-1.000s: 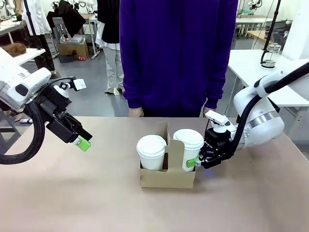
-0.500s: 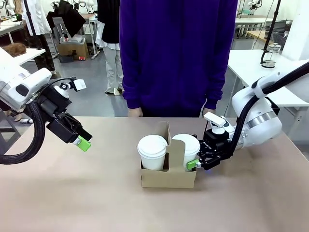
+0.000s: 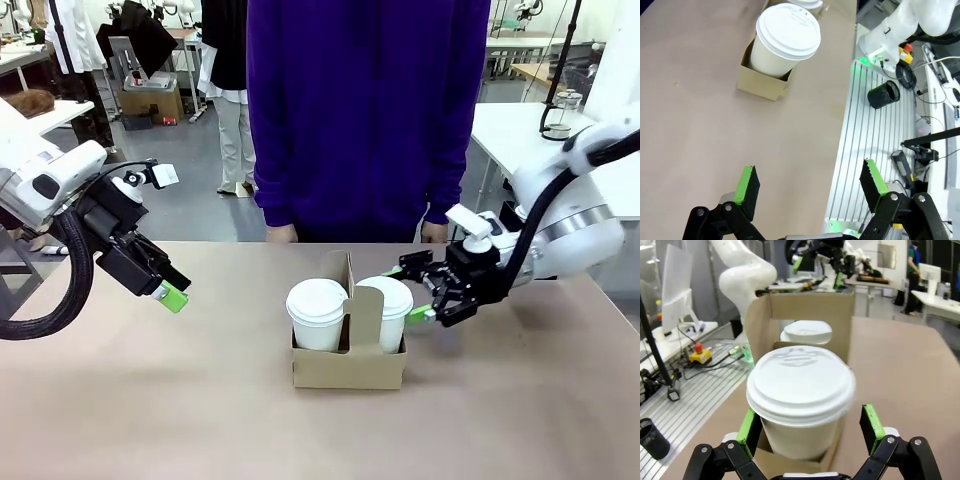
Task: Pour a drink into a cup and package it in a carrier.
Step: Insert the held 600 ml Paper Cup into the Cup Carrier.
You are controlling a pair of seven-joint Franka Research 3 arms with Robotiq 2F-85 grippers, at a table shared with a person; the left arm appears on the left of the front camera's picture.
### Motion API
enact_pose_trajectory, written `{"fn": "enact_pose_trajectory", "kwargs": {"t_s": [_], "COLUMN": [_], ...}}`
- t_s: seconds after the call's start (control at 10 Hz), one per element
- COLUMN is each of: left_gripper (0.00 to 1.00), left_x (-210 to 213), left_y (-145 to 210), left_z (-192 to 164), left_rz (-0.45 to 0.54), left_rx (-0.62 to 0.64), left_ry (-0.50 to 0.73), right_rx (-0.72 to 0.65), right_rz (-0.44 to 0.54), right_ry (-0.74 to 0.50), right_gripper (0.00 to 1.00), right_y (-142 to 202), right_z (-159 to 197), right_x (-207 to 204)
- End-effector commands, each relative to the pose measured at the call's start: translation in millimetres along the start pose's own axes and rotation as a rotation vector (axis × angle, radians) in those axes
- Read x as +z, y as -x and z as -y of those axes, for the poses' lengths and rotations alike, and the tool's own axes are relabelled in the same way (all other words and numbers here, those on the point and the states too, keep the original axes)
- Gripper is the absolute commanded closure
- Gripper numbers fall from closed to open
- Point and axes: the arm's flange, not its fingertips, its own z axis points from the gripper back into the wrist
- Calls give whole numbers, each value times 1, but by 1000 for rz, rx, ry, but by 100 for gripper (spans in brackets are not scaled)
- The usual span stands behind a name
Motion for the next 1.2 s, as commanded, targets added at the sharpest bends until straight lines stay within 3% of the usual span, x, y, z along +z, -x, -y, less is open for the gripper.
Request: {"fn": "enact_pose_trajectory", "kwargs": {"t_s": [0.0,0.1,0.3,0.5,0.8,1.1], "left_gripper": [0,0,0,0,0,0], "left_x": [2,2,2,2,2,2], "left_y": [-1,-1,-1,-1,-1,-1], "left_z": [-2,-2,-2,-2,-2,-2], "left_rz": [-11,-11,-11,-11,-11,-11], "left_rx": [-10,-10,-10,-10,-10,-10], "left_ry": [-1,-1,-1,-1,-1,-1], "right_rx": [-3,-50,-294,-475,-653,-653], "right_rz": [-81,-148,-306,-359,-367,-348], "right_ry": [117,218,494,700,884,905], "right_gripper": [0,0,0,0,0,0], "right_y": [-21,-36,-62,-73,-62,-43], "right_z": [-14,-23,-60,-99,-152,-153], "right_x": [31,59,125,187,243,242]}}
